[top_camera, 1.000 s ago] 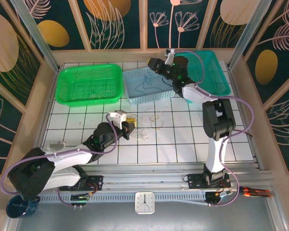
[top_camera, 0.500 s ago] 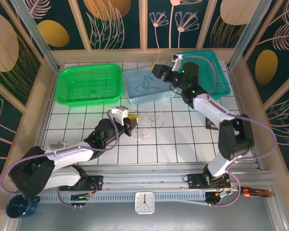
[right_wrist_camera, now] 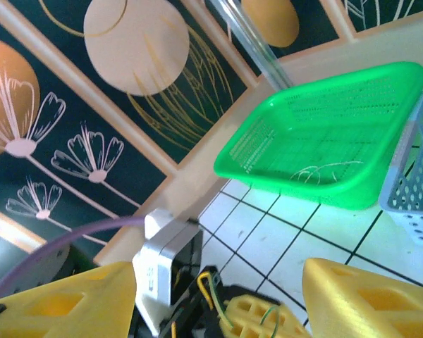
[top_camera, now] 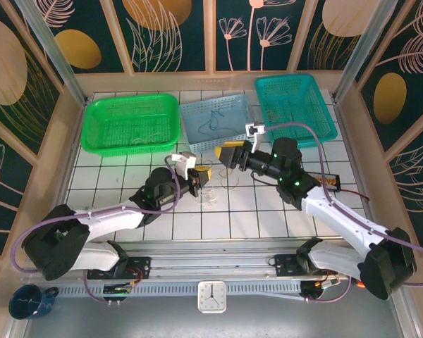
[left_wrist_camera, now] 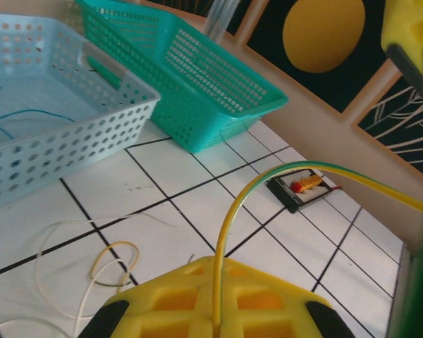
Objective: Untangle the cables
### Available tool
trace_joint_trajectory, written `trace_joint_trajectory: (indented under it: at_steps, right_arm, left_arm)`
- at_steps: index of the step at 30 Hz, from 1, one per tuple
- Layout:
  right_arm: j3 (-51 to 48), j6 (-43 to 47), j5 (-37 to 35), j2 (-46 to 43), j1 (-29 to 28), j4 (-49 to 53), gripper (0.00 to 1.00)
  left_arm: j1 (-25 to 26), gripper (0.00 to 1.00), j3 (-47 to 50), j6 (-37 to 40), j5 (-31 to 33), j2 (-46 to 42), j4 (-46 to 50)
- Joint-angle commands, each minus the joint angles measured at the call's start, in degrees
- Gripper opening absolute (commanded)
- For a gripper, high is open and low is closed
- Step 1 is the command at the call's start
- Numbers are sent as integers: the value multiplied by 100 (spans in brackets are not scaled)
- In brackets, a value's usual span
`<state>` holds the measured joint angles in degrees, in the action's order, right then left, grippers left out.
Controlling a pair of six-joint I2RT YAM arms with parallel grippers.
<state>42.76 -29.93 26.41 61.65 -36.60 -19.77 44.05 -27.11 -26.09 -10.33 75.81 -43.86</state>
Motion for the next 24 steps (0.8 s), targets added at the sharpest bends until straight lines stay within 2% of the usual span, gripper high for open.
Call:
trace_joint_trajectory:
  at_steps: [1,10,24]
  right_arm:
    - [-139,293,-64,-171,-103,218,63]
    - [-34,506,-35,135,-266,303,59]
    - [170,480,246,603,-305,96,46]
  left_arm:
    - [5,0,-206,-132,-388,99,-255]
    - [6,0,-374,-142,-602,248,-185]
    - [11,0,-409,-125,-732,254,-88]
